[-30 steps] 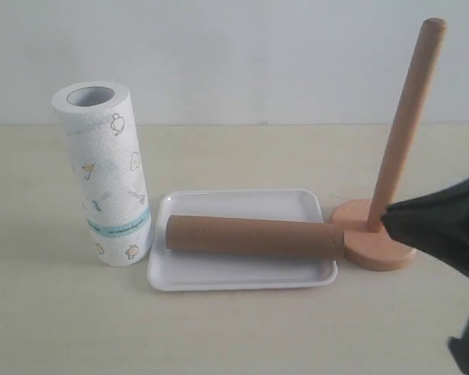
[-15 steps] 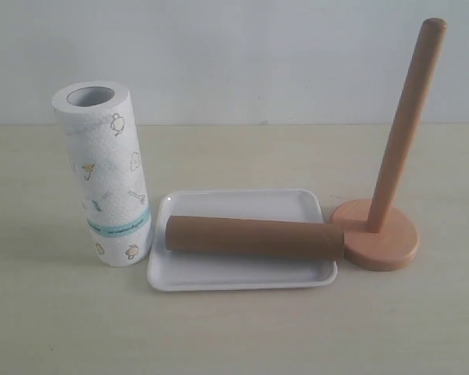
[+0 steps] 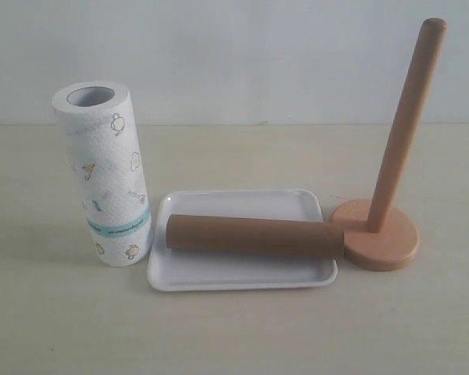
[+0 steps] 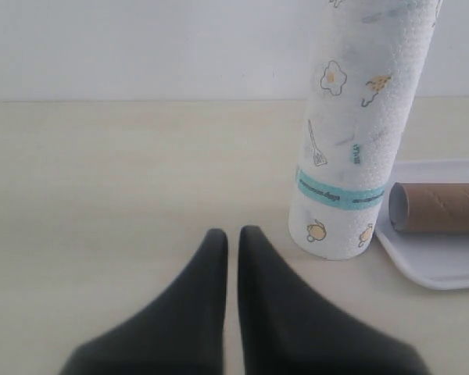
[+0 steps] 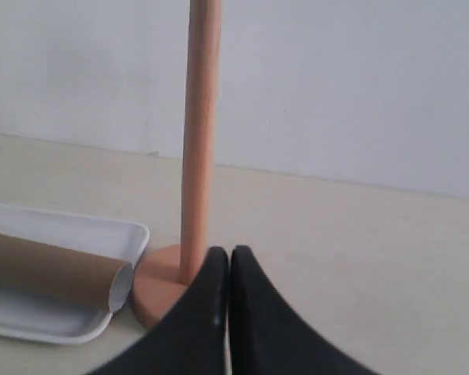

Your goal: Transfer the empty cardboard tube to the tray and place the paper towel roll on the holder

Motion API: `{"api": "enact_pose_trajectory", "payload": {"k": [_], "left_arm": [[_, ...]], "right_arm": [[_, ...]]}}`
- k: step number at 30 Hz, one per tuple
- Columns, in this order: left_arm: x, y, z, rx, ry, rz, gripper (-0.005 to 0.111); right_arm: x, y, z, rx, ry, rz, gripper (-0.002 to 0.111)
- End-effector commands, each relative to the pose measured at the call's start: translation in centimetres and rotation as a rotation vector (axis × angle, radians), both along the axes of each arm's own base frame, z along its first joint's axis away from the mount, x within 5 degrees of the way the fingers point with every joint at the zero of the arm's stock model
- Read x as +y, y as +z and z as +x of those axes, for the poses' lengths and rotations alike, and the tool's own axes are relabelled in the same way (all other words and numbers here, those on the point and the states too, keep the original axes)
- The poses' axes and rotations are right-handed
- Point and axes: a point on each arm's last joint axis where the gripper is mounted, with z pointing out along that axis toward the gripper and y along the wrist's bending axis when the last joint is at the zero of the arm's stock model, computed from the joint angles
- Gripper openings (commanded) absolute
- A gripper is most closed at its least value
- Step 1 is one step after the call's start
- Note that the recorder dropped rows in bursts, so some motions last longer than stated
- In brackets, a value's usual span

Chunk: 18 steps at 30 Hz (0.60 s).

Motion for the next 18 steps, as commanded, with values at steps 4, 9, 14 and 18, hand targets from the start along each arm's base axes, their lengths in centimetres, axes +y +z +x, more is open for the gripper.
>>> {"api": "enact_pose_trajectory", "payload": {"k": [4, 9, 14, 18], "left_arm": [[0.0, -0.1, 0.0, -0.001, -0.008, -0.003, 0.004], [0.0, -0.1, 0.0, -0.001, -0.008, -0.003, 0.004], [0.0, -0.1, 0.0, -0.001, -0.008, -0.003, 0.004], [0.0, -0.1, 0.0, -0.001, -0.008, -0.003, 0.004]], "right_arm": [[-0.2, -4.4, 0.8, 0.027, -0.044, 0.065, 0.0], [-0.2, -4.7, 0.7, 0.057, -0.038, 0.04, 0.0], [-0.3, -4.9, 0.7, 0.092, -0.084, 0.15, 0.0], [-0.4, -5.2, 0.6, 0.128, -0.084, 0.096, 0.0]]}}
